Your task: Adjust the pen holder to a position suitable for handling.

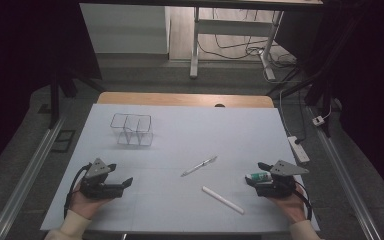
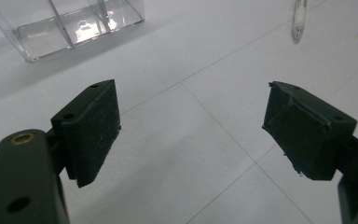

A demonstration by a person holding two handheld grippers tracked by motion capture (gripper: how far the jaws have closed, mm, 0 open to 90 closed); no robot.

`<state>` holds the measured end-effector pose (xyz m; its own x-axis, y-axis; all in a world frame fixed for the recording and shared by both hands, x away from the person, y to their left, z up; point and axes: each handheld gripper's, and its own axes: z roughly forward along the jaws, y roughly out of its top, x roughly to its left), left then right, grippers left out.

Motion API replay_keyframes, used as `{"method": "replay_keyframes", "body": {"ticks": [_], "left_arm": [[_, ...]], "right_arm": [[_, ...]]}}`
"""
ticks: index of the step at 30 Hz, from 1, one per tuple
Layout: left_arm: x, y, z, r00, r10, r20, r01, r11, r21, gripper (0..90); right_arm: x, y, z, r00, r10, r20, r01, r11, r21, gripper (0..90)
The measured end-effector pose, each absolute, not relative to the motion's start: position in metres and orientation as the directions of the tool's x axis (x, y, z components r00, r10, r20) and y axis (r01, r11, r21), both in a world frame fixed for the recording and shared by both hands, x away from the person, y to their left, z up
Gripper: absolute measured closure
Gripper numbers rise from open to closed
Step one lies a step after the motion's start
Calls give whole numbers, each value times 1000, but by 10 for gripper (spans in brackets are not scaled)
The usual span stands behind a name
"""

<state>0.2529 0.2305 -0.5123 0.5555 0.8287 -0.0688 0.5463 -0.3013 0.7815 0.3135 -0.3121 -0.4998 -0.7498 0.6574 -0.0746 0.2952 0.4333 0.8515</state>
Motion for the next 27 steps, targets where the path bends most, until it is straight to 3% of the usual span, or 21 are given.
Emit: {"method": "replay_keyframes", "body": {"ticks": [27], "left_arm": [[259,234,-506,555,827,-87,547,-284,788,203]], "right_arm": [[313,-310,-500,-747,662,-60,306,422,853,263]]}}
